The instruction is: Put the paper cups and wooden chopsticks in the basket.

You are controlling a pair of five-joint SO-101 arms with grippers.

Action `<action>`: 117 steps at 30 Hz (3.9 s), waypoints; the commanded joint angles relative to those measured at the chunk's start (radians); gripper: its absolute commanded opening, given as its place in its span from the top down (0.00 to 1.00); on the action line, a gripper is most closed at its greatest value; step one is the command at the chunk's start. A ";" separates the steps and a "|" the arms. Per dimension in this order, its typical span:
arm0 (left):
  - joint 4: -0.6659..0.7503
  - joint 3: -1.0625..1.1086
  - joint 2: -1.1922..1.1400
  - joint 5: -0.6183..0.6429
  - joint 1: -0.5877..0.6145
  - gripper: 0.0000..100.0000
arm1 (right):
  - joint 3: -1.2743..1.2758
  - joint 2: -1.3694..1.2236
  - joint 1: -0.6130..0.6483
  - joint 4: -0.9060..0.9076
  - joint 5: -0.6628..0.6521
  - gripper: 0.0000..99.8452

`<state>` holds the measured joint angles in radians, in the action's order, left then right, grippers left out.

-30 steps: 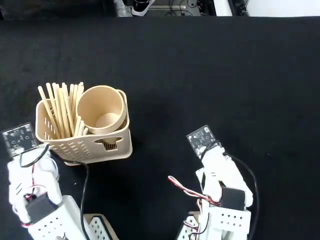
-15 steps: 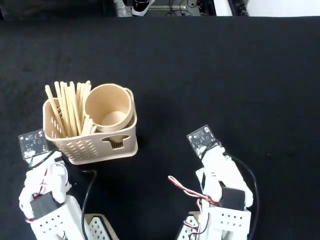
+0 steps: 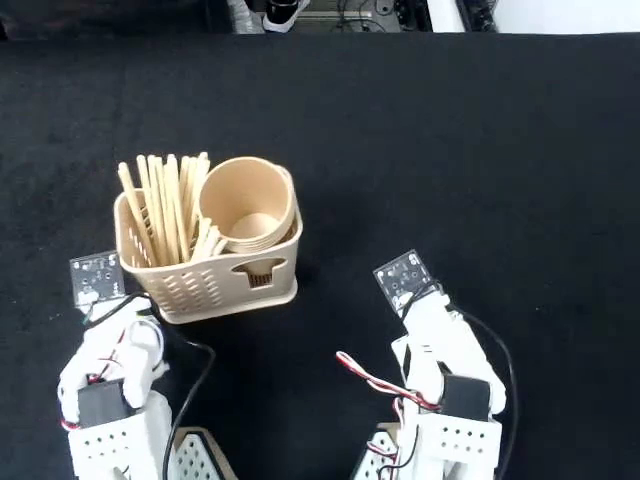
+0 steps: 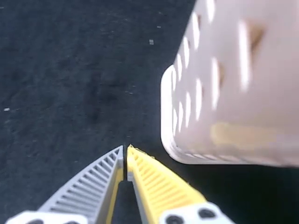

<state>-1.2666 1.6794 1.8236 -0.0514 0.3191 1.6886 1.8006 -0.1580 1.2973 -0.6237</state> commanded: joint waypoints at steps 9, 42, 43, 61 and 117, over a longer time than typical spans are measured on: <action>-0.008 0.019 0.000 0.015 0.137 0.97 | -0.002 0.048 0.009 0.008 -0.006 0.99; -0.008 0.019 0.000 0.015 0.249 0.97 | -0.002 0.048 0.009 0.008 -0.006 0.99; -0.008 0.019 0.000 0.015 0.249 0.97 | -0.002 0.048 0.009 0.008 -0.006 0.99; -0.008 0.019 0.000 0.015 0.245 0.97 | -0.002 0.048 0.009 0.008 -0.006 0.99; -0.008 0.019 0.000 0.015 0.245 0.97 | -0.002 0.048 0.009 0.008 -0.006 0.99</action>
<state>-1.2743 1.6824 1.8190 -0.0437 0.5600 1.6886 1.8006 -0.1596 1.2973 -0.6222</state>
